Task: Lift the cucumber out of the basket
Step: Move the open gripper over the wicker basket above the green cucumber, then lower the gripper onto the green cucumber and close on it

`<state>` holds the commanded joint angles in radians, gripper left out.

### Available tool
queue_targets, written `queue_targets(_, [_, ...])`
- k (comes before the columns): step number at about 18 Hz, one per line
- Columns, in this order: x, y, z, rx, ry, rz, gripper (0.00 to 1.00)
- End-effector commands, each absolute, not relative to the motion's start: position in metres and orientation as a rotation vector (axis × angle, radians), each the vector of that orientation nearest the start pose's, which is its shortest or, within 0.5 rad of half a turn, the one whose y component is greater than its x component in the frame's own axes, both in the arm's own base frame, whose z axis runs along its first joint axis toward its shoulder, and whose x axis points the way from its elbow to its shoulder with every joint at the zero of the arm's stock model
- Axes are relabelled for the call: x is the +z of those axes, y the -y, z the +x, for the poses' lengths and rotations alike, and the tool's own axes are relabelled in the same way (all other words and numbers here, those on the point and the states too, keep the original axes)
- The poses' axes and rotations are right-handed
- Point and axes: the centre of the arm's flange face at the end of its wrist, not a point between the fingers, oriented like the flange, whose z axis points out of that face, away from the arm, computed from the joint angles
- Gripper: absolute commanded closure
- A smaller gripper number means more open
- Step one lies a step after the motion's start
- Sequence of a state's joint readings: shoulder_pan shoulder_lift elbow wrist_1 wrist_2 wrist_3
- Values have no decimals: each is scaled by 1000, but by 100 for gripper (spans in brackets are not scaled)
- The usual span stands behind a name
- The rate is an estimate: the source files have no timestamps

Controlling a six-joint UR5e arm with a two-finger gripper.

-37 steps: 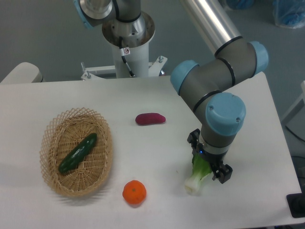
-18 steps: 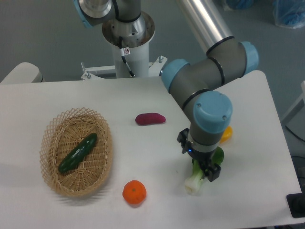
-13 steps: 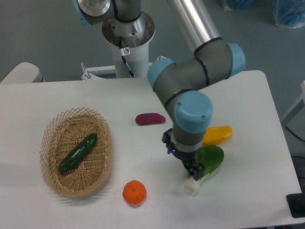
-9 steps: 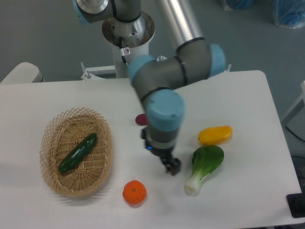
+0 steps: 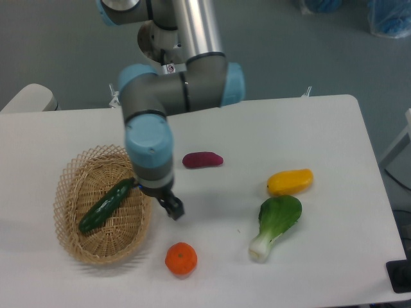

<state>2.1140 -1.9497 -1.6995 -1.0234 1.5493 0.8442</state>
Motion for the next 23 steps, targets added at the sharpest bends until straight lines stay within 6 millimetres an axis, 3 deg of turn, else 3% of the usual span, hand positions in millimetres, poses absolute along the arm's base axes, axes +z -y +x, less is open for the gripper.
queue_targets(3, [255,-583,-175,-14,-425,-3088,0])
queue_targets(9, [236,-595,-140,-32,-349,-3125,0])
queue_targets(14, [217,-609,-130,-6,-242,-3107,0])
queue_targets(20, [205,-612,-117,-21,-230,-3119,0])
queue_targets(21, [203,-613,-117,-23,-221,-3123,1])
queue_targets(23, [204,-614,-117,-21,-213,-3120,25])
